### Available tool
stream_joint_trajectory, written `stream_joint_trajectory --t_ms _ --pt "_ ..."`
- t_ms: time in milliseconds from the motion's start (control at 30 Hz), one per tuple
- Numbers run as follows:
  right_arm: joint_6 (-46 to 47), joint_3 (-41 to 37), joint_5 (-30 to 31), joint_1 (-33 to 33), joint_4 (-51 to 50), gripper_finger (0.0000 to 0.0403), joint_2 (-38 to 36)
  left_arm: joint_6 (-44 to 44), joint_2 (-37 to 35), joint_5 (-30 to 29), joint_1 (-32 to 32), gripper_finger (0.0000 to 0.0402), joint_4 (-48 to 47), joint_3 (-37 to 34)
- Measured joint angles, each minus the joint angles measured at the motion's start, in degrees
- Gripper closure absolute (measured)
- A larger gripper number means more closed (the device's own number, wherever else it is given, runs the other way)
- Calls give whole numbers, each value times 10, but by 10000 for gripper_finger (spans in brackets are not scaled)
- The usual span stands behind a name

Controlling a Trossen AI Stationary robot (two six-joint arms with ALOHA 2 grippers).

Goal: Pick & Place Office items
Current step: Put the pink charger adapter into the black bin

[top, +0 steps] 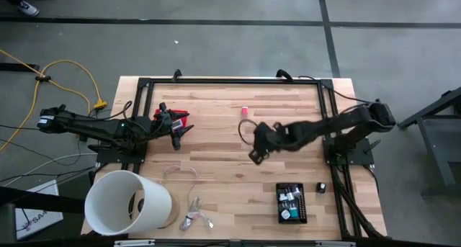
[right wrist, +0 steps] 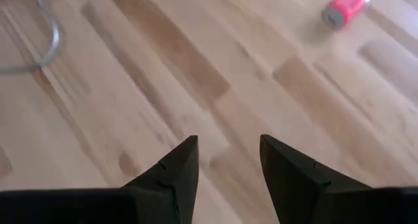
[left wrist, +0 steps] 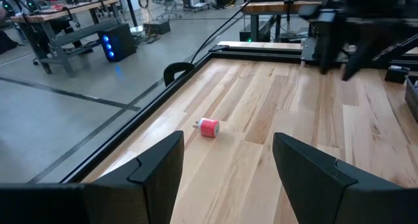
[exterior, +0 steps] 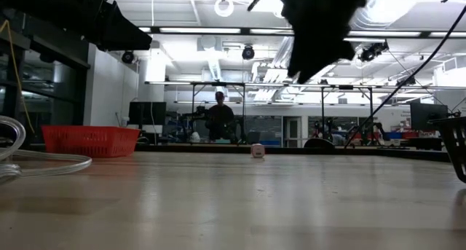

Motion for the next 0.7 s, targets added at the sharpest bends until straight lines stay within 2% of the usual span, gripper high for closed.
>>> stream_joint_trajectory --t_ms 133,233,533,700 --pt "-22 0 -23 -58 31 254 0 0 0 0 0 175 0 0" --pt "-27 0 -62 -100 67 254 0 0 0 0 0 175 0 0" --pt "-134 6 -156 -187 158 254 0 0 0 0 0 175 0 0" --pt "-165 45 -145 -214 143 254 11 0 0 0 0 175 0 0"
